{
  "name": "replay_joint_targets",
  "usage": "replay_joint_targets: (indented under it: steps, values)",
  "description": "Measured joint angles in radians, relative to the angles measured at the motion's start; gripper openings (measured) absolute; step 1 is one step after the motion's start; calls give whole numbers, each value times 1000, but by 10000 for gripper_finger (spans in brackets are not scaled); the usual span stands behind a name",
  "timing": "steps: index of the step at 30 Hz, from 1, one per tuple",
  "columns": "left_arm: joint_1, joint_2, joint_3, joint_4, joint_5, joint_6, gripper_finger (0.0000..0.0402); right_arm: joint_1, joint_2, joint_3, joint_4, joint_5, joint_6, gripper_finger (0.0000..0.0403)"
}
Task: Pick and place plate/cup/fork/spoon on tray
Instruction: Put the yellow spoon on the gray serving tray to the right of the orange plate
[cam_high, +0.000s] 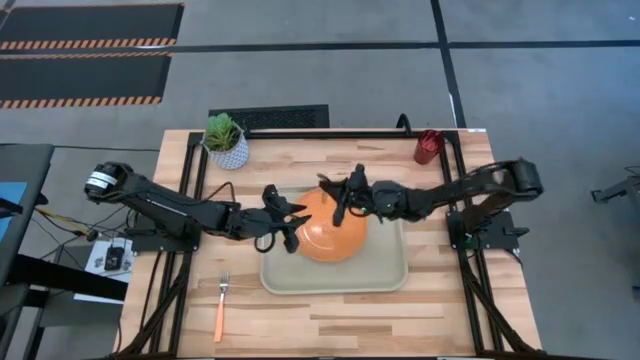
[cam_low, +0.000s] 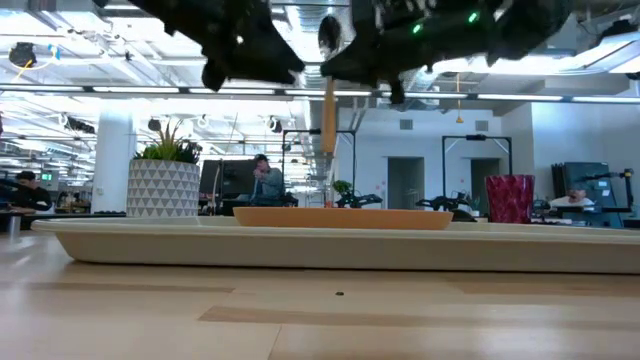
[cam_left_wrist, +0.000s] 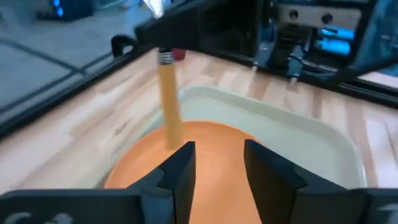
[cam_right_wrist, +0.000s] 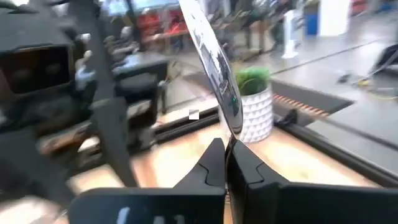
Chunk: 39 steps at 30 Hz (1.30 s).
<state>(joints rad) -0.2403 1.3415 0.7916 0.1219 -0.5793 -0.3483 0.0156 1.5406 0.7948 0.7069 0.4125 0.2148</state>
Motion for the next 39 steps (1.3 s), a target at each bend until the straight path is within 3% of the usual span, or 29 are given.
replay_joint_targets:
  steps: [4, 9, 13, 21, 25, 39]
  values:
    - [-24, -56, -54, 25, 52, 38, 109, -46, -147, -17, -193, -123, 61, 4]
    - [-28, -110, -204, 166, 57, 41, 50, -78, -294, -133, -388, -179, 195, 4]
    - [-28, -140, -315, 320, 113, 40, 7, -58, -410, -299, -425, -181, 341, 4]
    - [-28, -203, -357, 351, 135, 48, 3, 21, -635, -575, -443, -167, 697, 4]
    - [-28, -214, -356, 352, 135, 49, 1, 17, -679, -643, -463, -159, 784, 4]
    - [-28, -212, -357, 339, 137, 44, 0, -57, -685, -647, -638, -230, 854, 28]
